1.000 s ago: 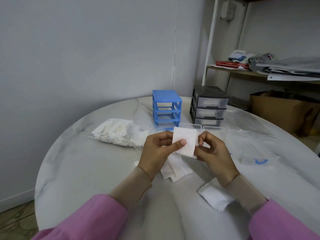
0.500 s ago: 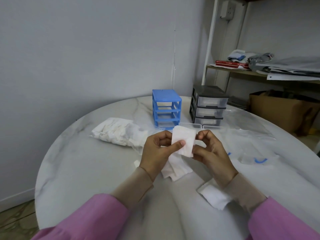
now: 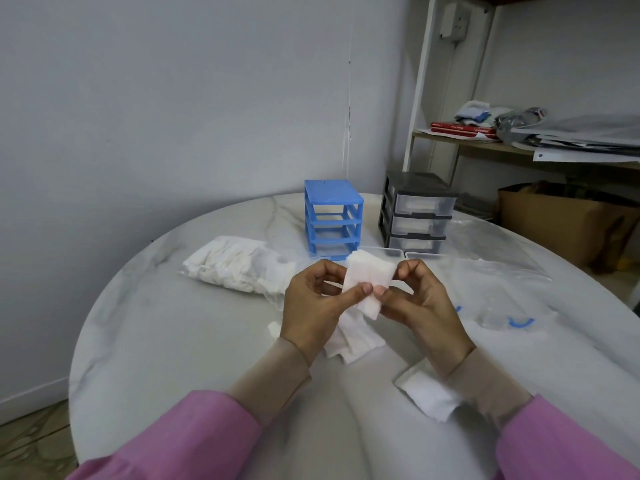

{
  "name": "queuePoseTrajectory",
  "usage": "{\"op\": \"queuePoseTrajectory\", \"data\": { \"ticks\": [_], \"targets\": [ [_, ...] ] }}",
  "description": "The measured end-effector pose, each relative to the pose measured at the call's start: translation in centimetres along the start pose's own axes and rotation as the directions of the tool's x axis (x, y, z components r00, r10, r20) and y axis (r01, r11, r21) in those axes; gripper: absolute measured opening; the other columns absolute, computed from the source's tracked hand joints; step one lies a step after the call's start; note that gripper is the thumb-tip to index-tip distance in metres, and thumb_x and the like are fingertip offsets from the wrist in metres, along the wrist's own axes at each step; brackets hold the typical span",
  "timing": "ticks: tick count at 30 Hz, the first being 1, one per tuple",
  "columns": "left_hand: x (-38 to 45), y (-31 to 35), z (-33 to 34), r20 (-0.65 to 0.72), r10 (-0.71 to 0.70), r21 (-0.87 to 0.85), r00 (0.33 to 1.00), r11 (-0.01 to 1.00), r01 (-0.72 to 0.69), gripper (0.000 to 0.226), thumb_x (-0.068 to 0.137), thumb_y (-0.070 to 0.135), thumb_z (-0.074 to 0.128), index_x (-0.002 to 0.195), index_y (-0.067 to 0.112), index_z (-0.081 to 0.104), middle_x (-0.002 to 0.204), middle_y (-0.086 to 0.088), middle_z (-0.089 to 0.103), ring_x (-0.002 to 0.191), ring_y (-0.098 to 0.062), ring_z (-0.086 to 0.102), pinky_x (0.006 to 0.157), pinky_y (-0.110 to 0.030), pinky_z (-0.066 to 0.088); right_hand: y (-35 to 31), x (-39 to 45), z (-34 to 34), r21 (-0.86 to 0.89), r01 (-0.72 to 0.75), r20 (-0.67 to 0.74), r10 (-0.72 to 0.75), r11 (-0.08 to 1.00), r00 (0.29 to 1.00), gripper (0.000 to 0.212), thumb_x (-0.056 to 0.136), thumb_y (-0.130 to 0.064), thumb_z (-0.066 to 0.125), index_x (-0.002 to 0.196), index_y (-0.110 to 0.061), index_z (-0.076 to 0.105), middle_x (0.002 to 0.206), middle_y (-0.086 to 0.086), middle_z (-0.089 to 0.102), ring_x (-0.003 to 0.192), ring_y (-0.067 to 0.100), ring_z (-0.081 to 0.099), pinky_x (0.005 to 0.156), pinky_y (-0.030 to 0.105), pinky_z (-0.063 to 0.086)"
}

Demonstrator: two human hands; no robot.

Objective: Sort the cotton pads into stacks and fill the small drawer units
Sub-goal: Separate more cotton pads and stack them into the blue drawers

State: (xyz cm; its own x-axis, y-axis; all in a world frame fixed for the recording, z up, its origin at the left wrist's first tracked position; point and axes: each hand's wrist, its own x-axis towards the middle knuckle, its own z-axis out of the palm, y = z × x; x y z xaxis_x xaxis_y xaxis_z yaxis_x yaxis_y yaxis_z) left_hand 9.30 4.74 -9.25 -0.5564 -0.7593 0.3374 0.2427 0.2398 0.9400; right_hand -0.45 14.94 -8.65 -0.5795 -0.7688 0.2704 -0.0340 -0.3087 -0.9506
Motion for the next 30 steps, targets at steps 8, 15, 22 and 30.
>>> {"op": "queuePoseTrajectory", "data": {
  "ticks": [8, 15, 22, 30],
  "targets": [
    [0.1, 0.4, 0.2, 0.064, -0.035, -0.003, 0.997, 0.999, 0.036, 0.022, 0.079, 0.015, 0.07, 0.1, 0.015, 0.062, 0.097, 0.0, 0.066, 0.083, -0.007, 0.061, 0.07, -0.011, 0.049, 0.0, 0.5, -0.3, 0.065, 0.055, -0.062, -0.051, 0.996, 0.997, 0.026, 0.085, 0.01, 0.054, 0.086, -0.014, 0.042, 0.077, -0.007, 0.065, 0.066, 0.008, 0.065, 0.061, 0.021, 0.055],
    [0.4, 0.1, 0.2, 0.088, -0.016, -0.064, 0.996, 0.998, 0.022, 0.01, 0.081, 0.01, 0.067, 0.092, 0.012, 0.066, 0.095, -0.011, 0.069, 0.09, -0.026, 0.064, 0.085, -0.033, 0.052, 0.1, 0.8, -0.9, -0.094, 0.11, -0.038, -0.114, 0.99, 0.993, 0.029, 0.077, 0.003, 0.065, 0.091, -0.017, 0.05, 0.082, -0.001, 0.063, 0.072, 0.0, 0.062, 0.068, 0.015, 0.05],
    [1.0, -0.7, 0.0, 0.075, 0.06, 0.092, 0.995, 0.994, -0.067, 0.013, 0.079, 0.008, 0.072, 0.088, 0.015, 0.066, 0.083, 0.005, 0.067, 0.07, 0.001, 0.06, 0.067, -0.01, 0.047, -1.0, 2.3, -2.3, -0.262, 0.169, -0.021, -0.18, 0.95, 0.983, 0.027, 0.08, 0.008, 0.062, 0.089, -0.017, 0.054, 0.084, -0.003, 0.061, 0.07, -0.006, 0.059, 0.07, 0.01, 0.049],
    [1.8, -1.1, -1.8, 0.278, 0.026, 0.497, 0.96, 0.852, -0.167, 0.016, 0.084, 0.009, 0.065, 0.1, 0.014, 0.067, 0.095, 0.005, 0.064, 0.092, -0.007, 0.058, 0.078, -0.01, 0.045, -2.2, 6.7, -3.8, -0.733, 0.194, 0.077, -0.204, 0.652, 0.976, 0.019, 0.089, -0.003, 0.056, 0.101, -0.018, 0.054, 0.099, -0.007, 0.056, 0.091, 0.008, 0.051, 0.074, 0.009, 0.04]
  ]
}}
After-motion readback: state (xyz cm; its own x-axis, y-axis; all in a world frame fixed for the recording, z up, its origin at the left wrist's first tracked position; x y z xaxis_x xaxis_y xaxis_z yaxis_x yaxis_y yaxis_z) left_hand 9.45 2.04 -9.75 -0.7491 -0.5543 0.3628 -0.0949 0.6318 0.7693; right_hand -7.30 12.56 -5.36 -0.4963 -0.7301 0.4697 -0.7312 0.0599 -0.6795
